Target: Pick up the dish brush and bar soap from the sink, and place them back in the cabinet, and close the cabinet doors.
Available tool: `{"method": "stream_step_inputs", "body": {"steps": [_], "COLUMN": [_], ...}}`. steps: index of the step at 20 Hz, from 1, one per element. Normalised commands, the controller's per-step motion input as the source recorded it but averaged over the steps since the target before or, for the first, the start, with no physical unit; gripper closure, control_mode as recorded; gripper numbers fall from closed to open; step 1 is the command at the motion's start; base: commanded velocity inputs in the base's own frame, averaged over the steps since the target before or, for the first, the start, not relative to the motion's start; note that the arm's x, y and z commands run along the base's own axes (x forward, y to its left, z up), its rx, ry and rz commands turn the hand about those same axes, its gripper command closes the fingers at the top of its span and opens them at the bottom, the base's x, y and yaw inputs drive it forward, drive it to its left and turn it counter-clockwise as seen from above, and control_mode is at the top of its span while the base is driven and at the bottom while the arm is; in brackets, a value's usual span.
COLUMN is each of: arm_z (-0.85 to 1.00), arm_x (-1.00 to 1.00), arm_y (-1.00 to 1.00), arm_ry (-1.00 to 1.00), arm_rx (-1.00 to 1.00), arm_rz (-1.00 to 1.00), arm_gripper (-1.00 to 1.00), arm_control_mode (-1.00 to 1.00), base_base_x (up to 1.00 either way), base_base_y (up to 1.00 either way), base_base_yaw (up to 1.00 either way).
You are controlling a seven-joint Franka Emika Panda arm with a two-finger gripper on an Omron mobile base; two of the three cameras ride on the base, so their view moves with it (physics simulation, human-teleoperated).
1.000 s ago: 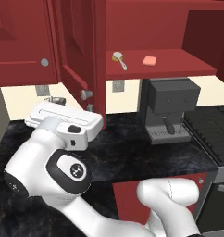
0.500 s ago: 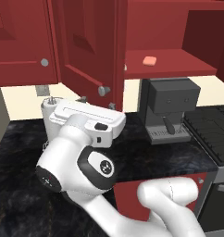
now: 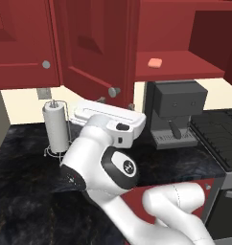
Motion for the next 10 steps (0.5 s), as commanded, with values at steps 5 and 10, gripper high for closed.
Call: {"method": "stream_step_inputs", "body": {"steps": [5,10], "arm_z": [0.0,-0.03], "arm_x": [0.34,0.46], "arm_y": [-0.04,0.0], "arm_ry": [0.0,0.0], "arm_rx": [0.0,0.0], "arm_rz": [0.0,-0.02], "arm_gripper": [-1.0,-1.0], "arm_control_mode": [-1.0,-1.0], "base_base_x": [0.0,0.0], "base_base_y": [0.0,0.0], "base_base_yaw": [0.0,0.0]}}
